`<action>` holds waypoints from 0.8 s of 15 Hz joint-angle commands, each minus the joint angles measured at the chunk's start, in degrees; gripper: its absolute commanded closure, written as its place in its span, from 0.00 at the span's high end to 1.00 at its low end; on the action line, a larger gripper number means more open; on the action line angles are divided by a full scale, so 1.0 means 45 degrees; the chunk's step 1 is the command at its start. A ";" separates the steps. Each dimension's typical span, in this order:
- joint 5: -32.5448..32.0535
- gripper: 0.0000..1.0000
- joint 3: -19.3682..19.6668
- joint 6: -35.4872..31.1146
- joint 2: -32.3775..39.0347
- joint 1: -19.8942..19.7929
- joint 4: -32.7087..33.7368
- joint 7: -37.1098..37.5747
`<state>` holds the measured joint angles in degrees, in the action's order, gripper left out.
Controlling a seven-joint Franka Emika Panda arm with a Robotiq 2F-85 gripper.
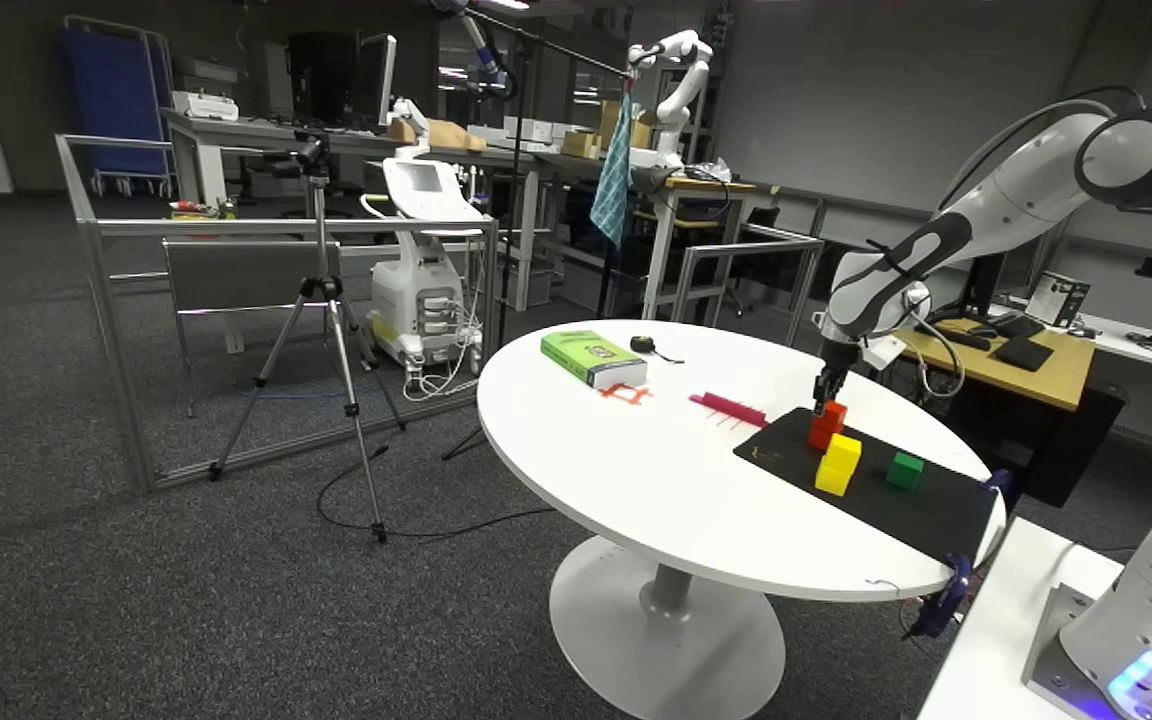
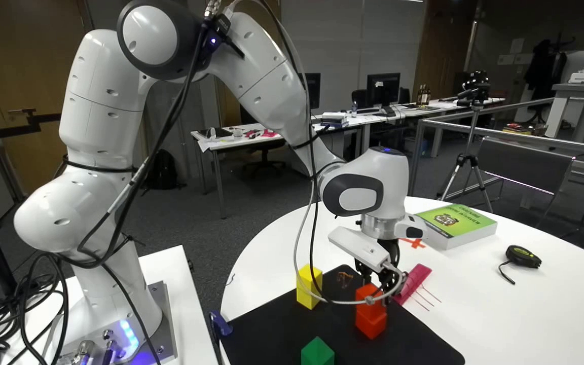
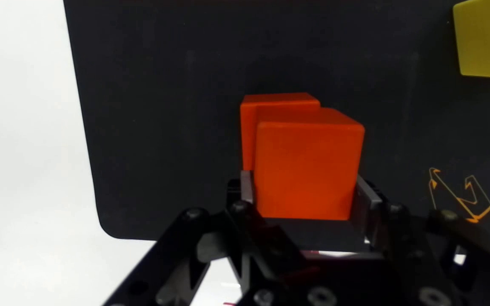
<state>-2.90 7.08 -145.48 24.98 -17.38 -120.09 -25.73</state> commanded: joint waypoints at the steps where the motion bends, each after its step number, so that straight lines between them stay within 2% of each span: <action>1: 0.0026 0.30 -0.0136 0.0478 0.0140 -0.0254 0.0357 -0.0321; 12: -0.0097 0.30 -0.0068 0.0507 0.0023 -0.0433 0.0214 -0.0676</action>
<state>-3.02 7.12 -145.37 24.98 -18.18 -120.05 -27.01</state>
